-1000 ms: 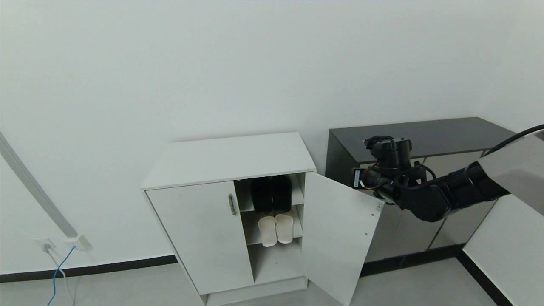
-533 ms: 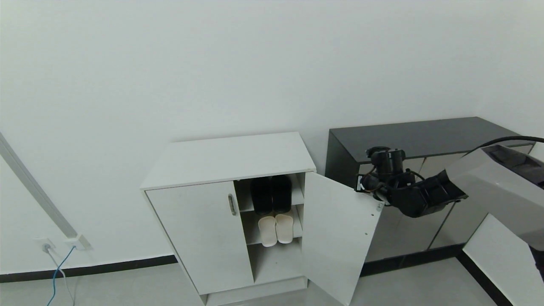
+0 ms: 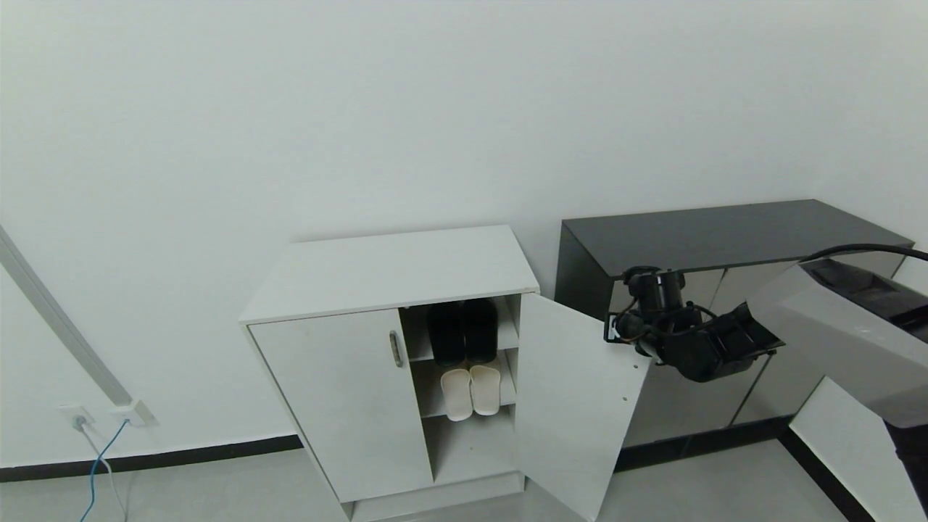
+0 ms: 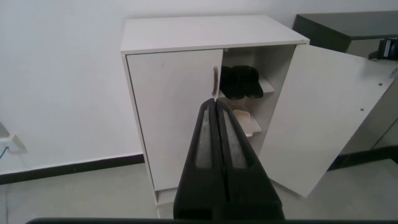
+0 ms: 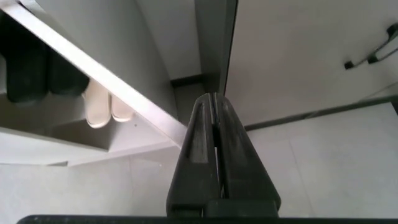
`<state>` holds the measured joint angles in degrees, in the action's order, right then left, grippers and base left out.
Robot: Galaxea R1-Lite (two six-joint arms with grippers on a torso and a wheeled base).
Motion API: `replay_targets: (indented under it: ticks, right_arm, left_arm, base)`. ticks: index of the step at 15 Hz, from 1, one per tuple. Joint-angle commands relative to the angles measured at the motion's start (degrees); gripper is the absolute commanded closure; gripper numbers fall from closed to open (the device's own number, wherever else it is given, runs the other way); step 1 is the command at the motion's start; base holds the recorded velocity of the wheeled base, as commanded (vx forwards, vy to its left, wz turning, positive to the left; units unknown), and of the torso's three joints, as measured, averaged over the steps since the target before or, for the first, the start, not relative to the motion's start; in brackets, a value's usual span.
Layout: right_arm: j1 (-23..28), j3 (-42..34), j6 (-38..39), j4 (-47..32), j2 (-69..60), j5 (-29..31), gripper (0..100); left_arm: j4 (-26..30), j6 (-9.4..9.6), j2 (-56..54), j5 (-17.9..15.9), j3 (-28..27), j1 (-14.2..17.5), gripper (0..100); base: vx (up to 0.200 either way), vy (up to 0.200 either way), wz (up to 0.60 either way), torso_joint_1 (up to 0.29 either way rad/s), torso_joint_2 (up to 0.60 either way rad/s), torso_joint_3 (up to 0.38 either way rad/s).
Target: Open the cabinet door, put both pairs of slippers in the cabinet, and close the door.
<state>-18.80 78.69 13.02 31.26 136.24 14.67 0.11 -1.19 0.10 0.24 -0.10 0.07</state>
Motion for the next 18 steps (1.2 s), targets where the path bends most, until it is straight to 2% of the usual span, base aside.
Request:
replay_targets:
  ticks: [1,5,10,12,15,18]
  right_arm:
    - [-0.89,-2.31,-0.01,0.12,-1.42,0.01,100]
    - [-6.51,-11.45,0.34,0.47,-8.98,0.01,100]
    - [-15.3,-22.88,1.75,6.01,-16.01,0.01,100]
    - [-15.57,-24.73,1.83,6.54,-18.64,-0.25,100]
    - [-15.83,-29.74,-1.95,12.6,-19.87,-0.95,100]
    - [-16.09,-30.79,-2.91,14.36,-19.87,-1.13,100]
  left_arm:
    - [-0.02,-0.04,-0.01,0.02,0.01,0.01,100]
    - [-0.02,-0.04,-0.01,0.02,0.01,0.01,100]
    - [0.07,-0.04,-0.01,0.02,0.01,0.01,100]
    - [-0.02,-0.04,-0.01,0.02,0.01,0.01,100]
    - [-0.02,-0.04,-0.01,0.02,0.01,0.01,100]
    - [-0.02,-0.04,-0.01,0.02,0.01,0.01,100]
  base:
    - [0.0,0.0,0.0,0.0,0.0,0.0]
    - [0.0,0.0,0.0,0.0,0.0,0.0]
    - [0.0,0.0,0.0,0.0,0.0,0.0]
    - [0.0,0.0,0.0,0.0,0.0,0.0]
    - [0.0,0.0,0.0,0.0,0.0,0.0]
    - [0.0,0.0,0.0,0.0,0.0,0.0]
